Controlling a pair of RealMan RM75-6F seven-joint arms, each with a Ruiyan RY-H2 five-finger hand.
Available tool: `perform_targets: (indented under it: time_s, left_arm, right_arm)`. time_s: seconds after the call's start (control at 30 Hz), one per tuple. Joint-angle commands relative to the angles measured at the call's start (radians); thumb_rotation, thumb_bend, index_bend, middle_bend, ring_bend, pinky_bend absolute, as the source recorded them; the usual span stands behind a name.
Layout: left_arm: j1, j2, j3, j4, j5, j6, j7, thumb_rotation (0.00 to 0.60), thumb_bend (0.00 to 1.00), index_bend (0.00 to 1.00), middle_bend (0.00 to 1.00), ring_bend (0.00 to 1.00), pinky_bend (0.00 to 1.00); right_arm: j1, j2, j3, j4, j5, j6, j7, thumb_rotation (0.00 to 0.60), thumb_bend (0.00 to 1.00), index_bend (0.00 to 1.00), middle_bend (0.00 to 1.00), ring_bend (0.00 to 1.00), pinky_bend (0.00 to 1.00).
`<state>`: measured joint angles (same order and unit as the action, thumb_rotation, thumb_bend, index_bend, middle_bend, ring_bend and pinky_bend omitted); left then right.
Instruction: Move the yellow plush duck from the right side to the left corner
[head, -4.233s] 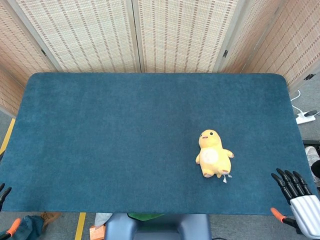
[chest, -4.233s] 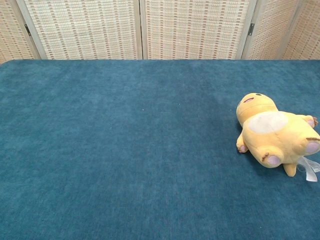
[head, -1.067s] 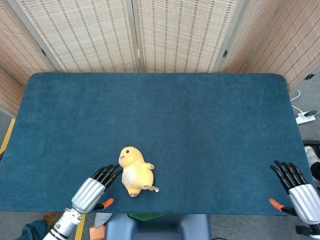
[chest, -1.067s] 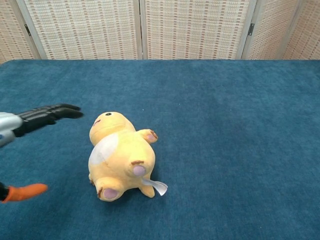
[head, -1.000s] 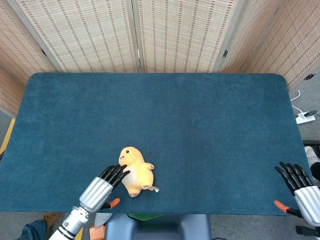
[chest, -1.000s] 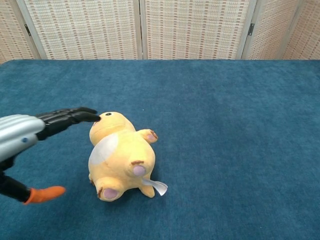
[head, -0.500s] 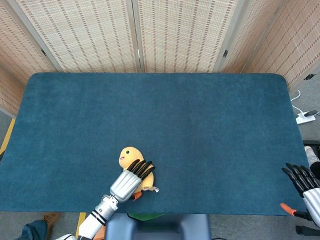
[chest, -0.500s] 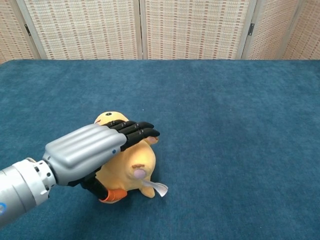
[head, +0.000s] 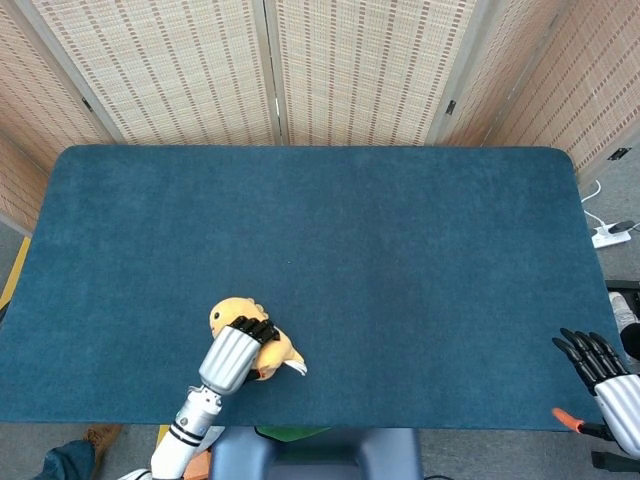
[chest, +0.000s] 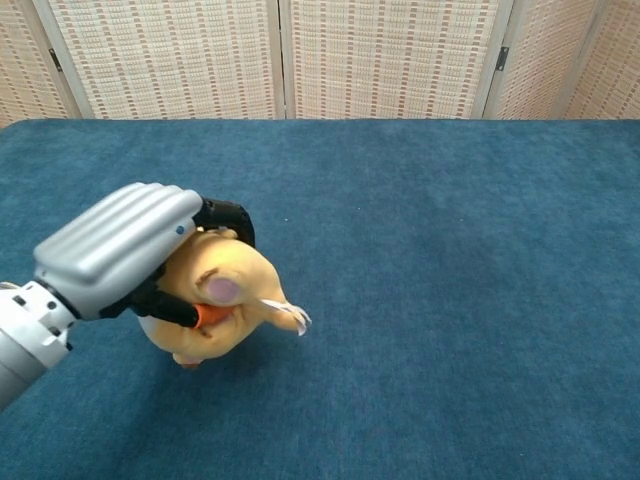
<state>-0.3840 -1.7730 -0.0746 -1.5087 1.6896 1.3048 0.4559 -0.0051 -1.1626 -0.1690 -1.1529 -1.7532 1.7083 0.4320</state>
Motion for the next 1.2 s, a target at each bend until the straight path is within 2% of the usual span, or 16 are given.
perform_targets:
  time_s: [0.03, 0.13, 0.27, 0.43, 0.57, 0.67, 0.83, 0.9, 0.93, 0.97, 1.0, 1.03, 1.13, 1.2]
  left_arm:
    - [0.048, 0.152, 0.05, -0.019, 0.106, 0.152, -0.046, 0.6, 0.7, 0.68, 0.8, 0.74, 1.0]
    - [0.092, 0.24, 0.076, 0.006, 0.118, 0.223, -0.089, 0.6, 0.7, 0.68, 0.8, 0.74, 1.0]
    - [0.137, 0.294, 0.102, 0.146, 0.099, 0.278, -0.194, 0.6, 0.68, 0.68, 0.8, 0.74, 1.0]
    - [0.177, 0.288, 0.116, 0.343, 0.047, 0.29, -0.34, 0.6, 0.66, 0.69, 0.8, 0.74, 1.0]
    - [0.19, 0.285, 0.142, 0.428, 0.032, 0.267, -0.436, 0.6, 0.64, 0.68, 0.79, 0.73, 1.0]
    - [0.2, 0.265, 0.155, 0.506, 0.035, 0.264, -0.448, 0.6, 0.63, 0.67, 0.77, 0.72, 1.0]
    - [0.208, 0.246, 0.182, 0.582, 0.035, 0.232, -0.494, 0.6, 0.5, 0.61, 0.72, 0.69, 0.97]
    - [0.209, 0.247, 0.19, 0.585, 0.035, 0.22, -0.511, 0.6, 0.44, 0.49, 0.64, 0.62, 0.89]
    - [0.209, 0.25, 0.195, 0.584, 0.034, 0.211, -0.523, 0.6, 0.4, 0.32, 0.5, 0.5, 0.78]
    - [0.208, 0.257, 0.205, 0.575, 0.031, 0.189, -0.543, 0.6, 0.37, 0.2, 0.38, 0.4, 0.69]
    - [0.205, 0.274, 0.222, 0.538, 0.03, 0.159, -0.579, 0.6, 0.33, 0.06, 0.22, 0.26, 0.55]
    - [0.201, 0.288, 0.224, 0.505, 0.031, 0.156, -0.596, 0.6, 0.29, 0.0, 0.09, 0.14, 0.44]
    - [0.197, 0.315, 0.219, 0.418, 0.035, 0.172, -0.622, 0.6, 0.25, 0.0, 0.0, 0.01, 0.31]
    - [0.194, 0.327, 0.215, 0.369, 0.046, 0.19, -0.625, 0.6, 0.24, 0.0, 0.0, 0.0, 0.26]
  right_arm:
    - [0.004, -0.003, -0.005, -0.018, -0.007, -0.026, -0.023, 0.6, 0.06, 0.0, 0.0, 0.0, 0.0]
    - [0.008, -0.004, -0.007, -0.046, -0.016, -0.043, -0.055, 0.6, 0.06, 0.0, 0.0, 0.0, 0.0]
    - [0.015, -0.003, -0.016, -0.099, -0.04, -0.064, -0.098, 0.6, 0.06, 0.0, 0.0, 0.0, 0.0]
    - [0.025, -0.008, -0.015, -0.164, -0.049, -0.1, -0.18, 0.6, 0.06, 0.0, 0.0, 0.0, 0.0]
    - [0.024, -0.014, -0.015, -0.198, -0.06, -0.105, -0.215, 0.6, 0.06, 0.0, 0.0, 0.0, 0.0]
    - [0.022, -0.015, -0.018, -0.214, -0.064, -0.111, -0.228, 0.6, 0.06, 0.0, 0.0, 0.0, 0.0]
    - [0.014, -0.02, -0.015, -0.231, -0.067, -0.098, -0.237, 0.6, 0.06, 0.0, 0.0, 0.0, 0.0]
    - [0.012, -0.022, -0.014, -0.231, -0.069, -0.094, -0.237, 0.6, 0.06, 0.0, 0.0, 0.0, 0.0]
    - [0.01, -0.023, -0.014, -0.231, -0.071, -0.091, -0.238, 0.6, 0.07, 0.0, 0.0, 0.0, 0.0]
    - [0.008, -0.026, -0.015, -0.229, -0.074, -0.087, -0.24, 0.6, 0.07, 0.0, 0.0, 0.0, 0.0]
    - [0.005, -0.027, -0.018, -0.228, -0.079, -0.084, -0.242, 0.6, 0.07, 0.0, 0.0, 0.0, 0.0]
    - [0.003, -0.027, -0.019, -0.226, -0.081, -0.081, -0.242, 0.6, 0.08, 0.0, 0.0, 0.0, 0.0]
    - [-0.002, -0.026, -0.02, -0.221, -0.089, -0.069, -0.236, 0.6, 0.08, 0.0, 0.0, 0.0, 0.0]
    - [-0.005, -0.024, -0.02, -0.217, -0.095, -0.059, -0.23, 0.6, 0.08, 0.0, 0.0, 0.0, 0.0]
